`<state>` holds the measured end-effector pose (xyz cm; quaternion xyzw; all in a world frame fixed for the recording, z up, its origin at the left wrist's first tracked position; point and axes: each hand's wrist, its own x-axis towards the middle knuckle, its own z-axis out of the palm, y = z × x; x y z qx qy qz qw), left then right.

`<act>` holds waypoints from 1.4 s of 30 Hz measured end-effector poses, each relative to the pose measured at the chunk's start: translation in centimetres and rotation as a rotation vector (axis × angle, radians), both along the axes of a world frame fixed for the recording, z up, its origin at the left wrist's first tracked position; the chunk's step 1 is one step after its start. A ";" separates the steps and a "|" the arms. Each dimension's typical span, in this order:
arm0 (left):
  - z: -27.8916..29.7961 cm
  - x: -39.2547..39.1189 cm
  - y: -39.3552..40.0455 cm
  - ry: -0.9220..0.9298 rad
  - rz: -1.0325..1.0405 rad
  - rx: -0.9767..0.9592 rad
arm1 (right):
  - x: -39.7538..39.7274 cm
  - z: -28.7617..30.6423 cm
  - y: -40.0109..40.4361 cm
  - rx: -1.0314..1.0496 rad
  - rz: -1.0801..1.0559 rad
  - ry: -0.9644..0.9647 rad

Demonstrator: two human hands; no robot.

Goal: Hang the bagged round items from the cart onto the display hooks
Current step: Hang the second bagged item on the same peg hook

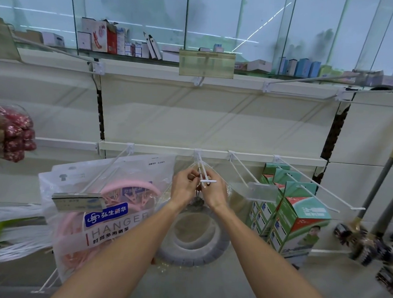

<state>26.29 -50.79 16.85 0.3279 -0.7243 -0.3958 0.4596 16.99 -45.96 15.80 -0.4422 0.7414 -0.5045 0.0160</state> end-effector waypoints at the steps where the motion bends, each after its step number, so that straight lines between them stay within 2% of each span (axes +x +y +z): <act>1: 0.0 0.1 0.2 -0.009 -0.008 -0.013 | 0.1 0.0 0.2 0.001 -0.011 0.001; 9: -1.2 1.0 0.7 -0.137 -0.002 -0.078 | 0.9 -0.2 1.5 0.067 -0.070 0.025; 15: -2.3 2.3 1.4 -0.254 -0.052 -0.164 | 1.8 -0.3 3.2 0.135 -0.069 -0.064; 18: -2.3 2.9 1.7 -0.302 -0.087 -0.205 | 2.1 -0.4 3.7 0.171 -0.049 -0.048; 23: -4.1 2.7 0.1 -0.388 -0.116 -0.198 | 1.2 -2.3 4.0 0.164 -0.014 -0.133; 27: -1.8 4.4 2.9 -0.379 -0.133 -0.194 | 3.3 -0.7 6.4 0.161 -0.016 -0.110; 34: -2.8 5.6 5.0 -0.315 -0.170 -0.169 | 5.1 -0.3 10.7 0.164 -0.031 -0.033; 42: -4.7 3.0 11.1 -0.327 -0.379 -0.234 | 3.0 -2.3 17.0 0.169 -0.117 0.004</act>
